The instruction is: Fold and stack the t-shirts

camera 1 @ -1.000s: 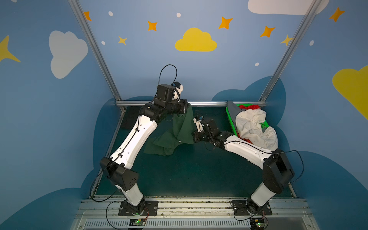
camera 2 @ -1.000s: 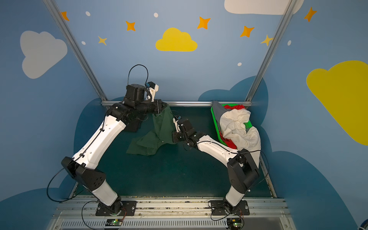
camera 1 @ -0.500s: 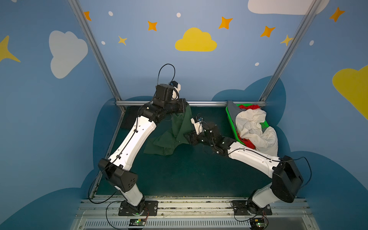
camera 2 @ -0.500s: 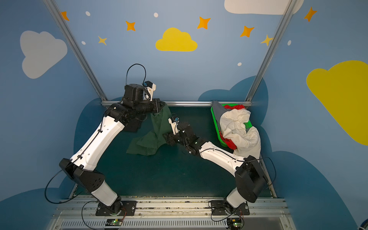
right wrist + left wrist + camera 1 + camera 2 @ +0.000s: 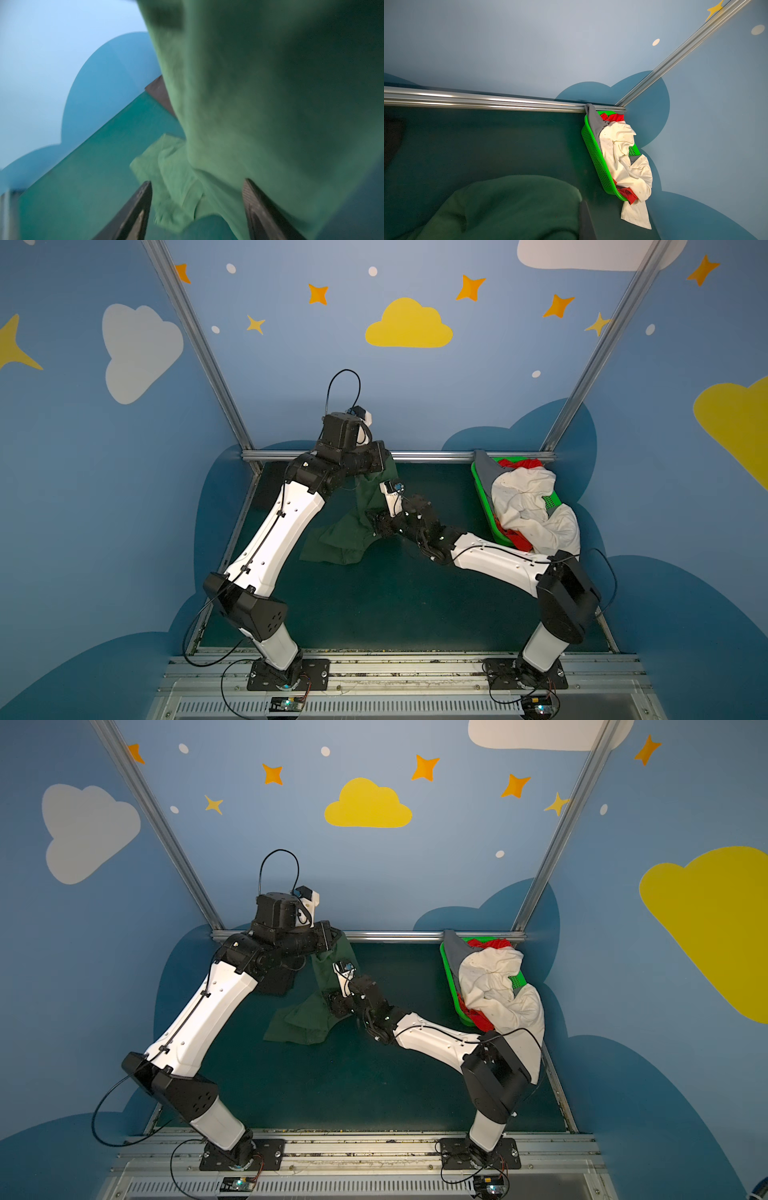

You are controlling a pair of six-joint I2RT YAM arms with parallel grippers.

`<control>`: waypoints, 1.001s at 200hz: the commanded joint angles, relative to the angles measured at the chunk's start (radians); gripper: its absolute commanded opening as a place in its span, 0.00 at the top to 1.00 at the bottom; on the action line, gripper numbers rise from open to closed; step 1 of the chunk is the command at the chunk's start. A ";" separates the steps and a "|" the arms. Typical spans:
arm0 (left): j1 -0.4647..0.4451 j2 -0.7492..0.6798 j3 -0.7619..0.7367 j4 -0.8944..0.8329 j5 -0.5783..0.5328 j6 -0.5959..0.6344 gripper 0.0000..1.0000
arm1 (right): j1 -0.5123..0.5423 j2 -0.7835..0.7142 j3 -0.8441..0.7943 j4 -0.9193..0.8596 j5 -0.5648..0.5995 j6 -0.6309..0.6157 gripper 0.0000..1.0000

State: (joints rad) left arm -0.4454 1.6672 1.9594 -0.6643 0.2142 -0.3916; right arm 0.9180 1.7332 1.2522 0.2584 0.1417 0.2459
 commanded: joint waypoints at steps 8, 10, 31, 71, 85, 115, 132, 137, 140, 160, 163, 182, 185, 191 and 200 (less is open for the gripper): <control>0.005 -0.024 0.024 0.008 -0.035 -0.023 0.96 | 0.026 0.040 0.055 0.097 0.211 0.033 0.29; 0.006 -0.024 0.024 0.007 -0.035 -0.024 0.96 | 0.026 0.042 0.054 0.105 0.214 0.034 0.29; 0.012 -0.030 0.029 0.000 -0.032 -0.029 0.96 | 0.031 0.071 0.084 0.108 0.273 0.041 0.28; 0.027 -0.056 0.011 -0.001 -0.016 -0.025 0.96 | 0.013 0.095 0.135 0.069 0.308 0.024 0.59; 0.037 -0.070 -0.006 0.010 -0.009 -0.027 0.96 | 0.001 0.079 0.131 0.050 0.284 0.034 0.68; 0.062 -0.083 -0.017 0.015 -0.010 -0.027 0.96 | -0.012 0.016 0.075 0.030 0.220 0.022 0.64; 0.074 -0.089 -0.020 0.027 0.021 -0.032 0.96 | -0.030 -0.003 0.047 0.014 0.211 0.032 0.67; 0.076 -0.091 -0.023 0.031 0.030 -0.031 0.96 | -0.040 -0.005 0.046 0.005 0.205 0.042 0.69; 0.076 -0.093 -0.025 0.033 0.030 -0.031 0.96 | -0.046 -0.006 0.045 -0.001 0.202 0.049 0.70; 0.075 -0.104 -0.045 0.058 0.063 -0.037 0.96 | -0.100 0.012 0.074 -0.056 0.131 0.096 0.71; 0.075 -0.105 -0.048 0.062 0.067 -0.038 0.96 | -0.107 0.017 0.082 -0.065 0.114 0.100 0.71; 0.076 -0.110 -0.073 0.084 0.101 -0.040 0.96 | -0.128 0.045 0.133 -0.109 0.037 0.090 0.77; 0.076 -0.110 -0.074 0.084 0.103 -0.040 0.96 | -0.129 0.047 0.137 -0.110 0.029 0.086 0.77; 0.077 -0.110 -0.075 0.083 0.107 -0.038 0.96 | -0.129 0.049 0.138 -0.107 0.018 0.076 0.78; 0.075 -0.110 -0.080 0.082 0.109 -0.037 0.96 | -0.128 0.048 0.136 -0.100 0.006 0.068 0.80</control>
State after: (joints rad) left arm -0.3714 1.5913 1.8847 -0.6430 0.2775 -0.4274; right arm 0.7902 1.7706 1.3491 0.1967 0.2314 0.3202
